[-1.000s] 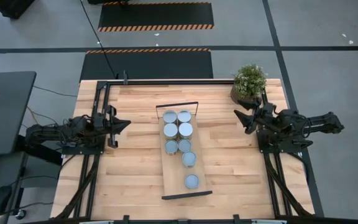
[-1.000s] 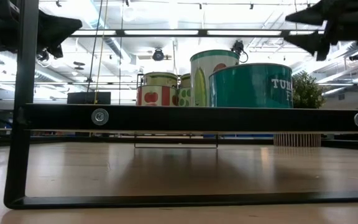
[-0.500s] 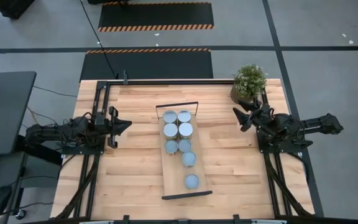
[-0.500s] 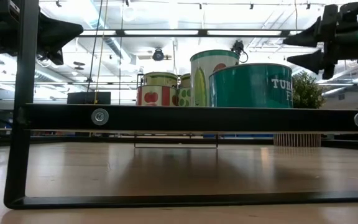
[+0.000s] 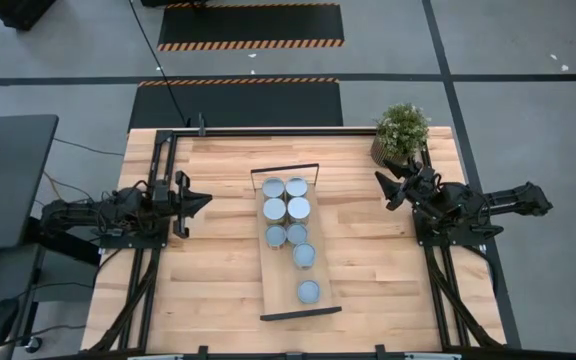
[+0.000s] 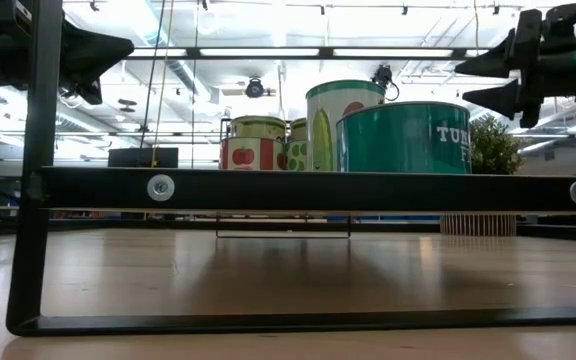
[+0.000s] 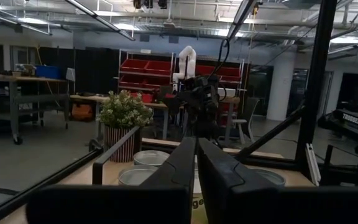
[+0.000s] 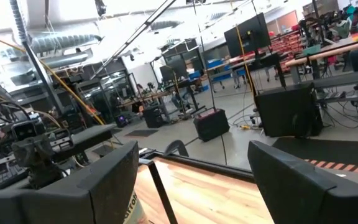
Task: Pick and place cans onto a shelf
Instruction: Return to Home Position
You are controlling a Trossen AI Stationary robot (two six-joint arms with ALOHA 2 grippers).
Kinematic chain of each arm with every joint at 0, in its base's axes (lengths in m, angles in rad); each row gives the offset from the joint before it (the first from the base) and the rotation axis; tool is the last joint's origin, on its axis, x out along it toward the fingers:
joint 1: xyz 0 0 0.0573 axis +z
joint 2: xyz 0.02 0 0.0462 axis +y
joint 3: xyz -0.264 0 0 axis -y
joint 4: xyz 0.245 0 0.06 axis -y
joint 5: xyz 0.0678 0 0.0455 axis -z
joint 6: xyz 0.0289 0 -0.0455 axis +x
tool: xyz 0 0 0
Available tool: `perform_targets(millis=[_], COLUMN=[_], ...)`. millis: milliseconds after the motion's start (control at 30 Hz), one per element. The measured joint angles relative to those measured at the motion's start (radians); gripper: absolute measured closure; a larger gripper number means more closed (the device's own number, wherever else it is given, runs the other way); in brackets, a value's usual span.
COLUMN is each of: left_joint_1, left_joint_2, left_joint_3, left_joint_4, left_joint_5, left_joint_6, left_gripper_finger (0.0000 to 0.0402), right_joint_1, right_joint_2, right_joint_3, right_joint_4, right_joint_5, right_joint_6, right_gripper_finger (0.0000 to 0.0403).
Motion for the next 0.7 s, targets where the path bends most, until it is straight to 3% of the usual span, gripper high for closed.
perform_targets(millis=[700], left_joint_1=[0.000], left_joint_2=[0.000], left_joint_3=[0.000], left_joint_4=[0.000], left_joint_5=[0.000], left_joint_6=[0.001], left_gripper_finger=[0.0373], right_joint_1=[0.000], right_joint_2=[0.000], right_joint_3=[0.000], right_joint_4=[0.000], right_joint_5=[-0.001], right_joint_6=[0.000], right_gripper_finger=[0.0094])
